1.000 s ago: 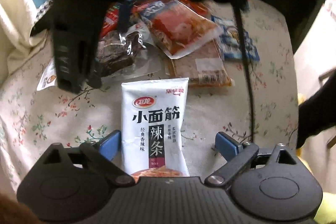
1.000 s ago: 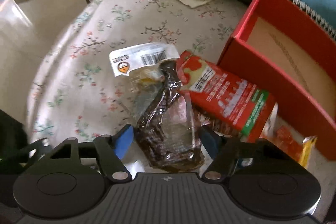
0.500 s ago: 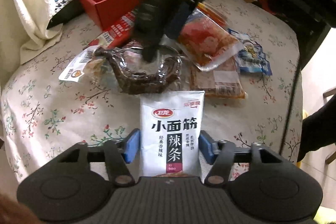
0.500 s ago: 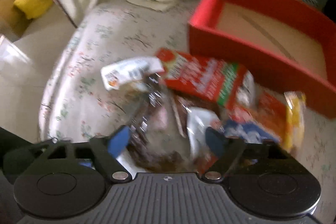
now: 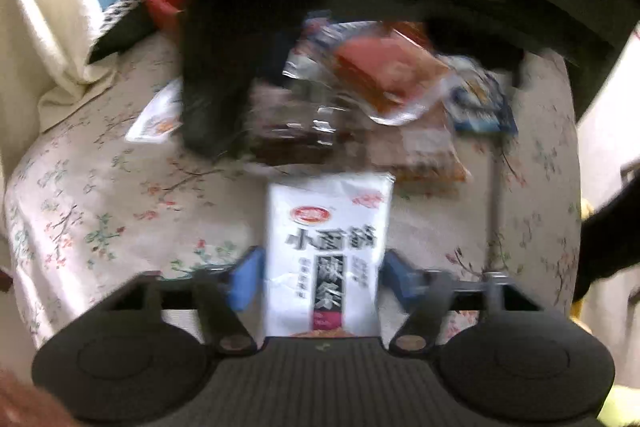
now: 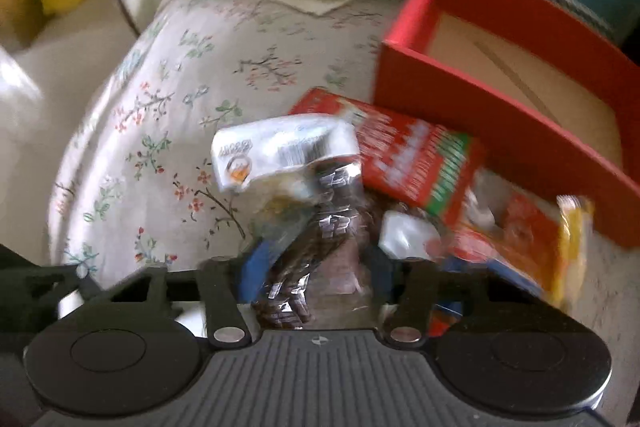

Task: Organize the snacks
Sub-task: 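Grasp the clear meat-stick packet with the right tool while the left tool holds the white packet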

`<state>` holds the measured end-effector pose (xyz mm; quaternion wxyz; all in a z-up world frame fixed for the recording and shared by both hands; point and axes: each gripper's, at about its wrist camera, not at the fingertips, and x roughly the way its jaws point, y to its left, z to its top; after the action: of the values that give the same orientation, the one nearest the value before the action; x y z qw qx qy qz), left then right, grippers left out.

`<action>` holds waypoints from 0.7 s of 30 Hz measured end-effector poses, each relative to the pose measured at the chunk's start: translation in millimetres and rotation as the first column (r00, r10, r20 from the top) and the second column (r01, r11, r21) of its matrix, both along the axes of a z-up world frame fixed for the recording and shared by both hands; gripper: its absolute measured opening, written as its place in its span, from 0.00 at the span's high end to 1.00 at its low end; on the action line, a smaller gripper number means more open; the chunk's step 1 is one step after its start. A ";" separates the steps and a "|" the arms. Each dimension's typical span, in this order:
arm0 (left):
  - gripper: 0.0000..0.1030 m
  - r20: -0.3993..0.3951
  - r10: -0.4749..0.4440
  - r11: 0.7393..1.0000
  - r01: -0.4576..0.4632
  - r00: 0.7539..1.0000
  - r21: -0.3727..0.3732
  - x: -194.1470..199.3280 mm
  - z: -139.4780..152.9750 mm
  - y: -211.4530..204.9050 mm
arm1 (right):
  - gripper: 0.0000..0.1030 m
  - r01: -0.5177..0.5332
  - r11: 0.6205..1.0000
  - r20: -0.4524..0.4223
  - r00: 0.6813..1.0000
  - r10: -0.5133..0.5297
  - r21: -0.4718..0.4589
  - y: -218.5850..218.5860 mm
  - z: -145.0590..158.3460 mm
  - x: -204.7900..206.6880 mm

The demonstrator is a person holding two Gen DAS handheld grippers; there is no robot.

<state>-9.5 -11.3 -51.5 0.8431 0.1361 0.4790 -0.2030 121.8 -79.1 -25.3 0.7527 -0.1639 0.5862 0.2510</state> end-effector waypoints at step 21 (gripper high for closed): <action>0.62 -0.048 0.139 0.990 -0.141 0.989 -0.020 6.5 4.6 11.3 | 0.09 0.007 1.000 -0.007 1.000 -0.007 -0.020 10.4 -10.1 -8.7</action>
<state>-2.9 0.0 -46.9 0.8455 0.0875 0.5044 -0.1520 113.1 -68.7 -35.4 0.7497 -0.1684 0.5921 0.2429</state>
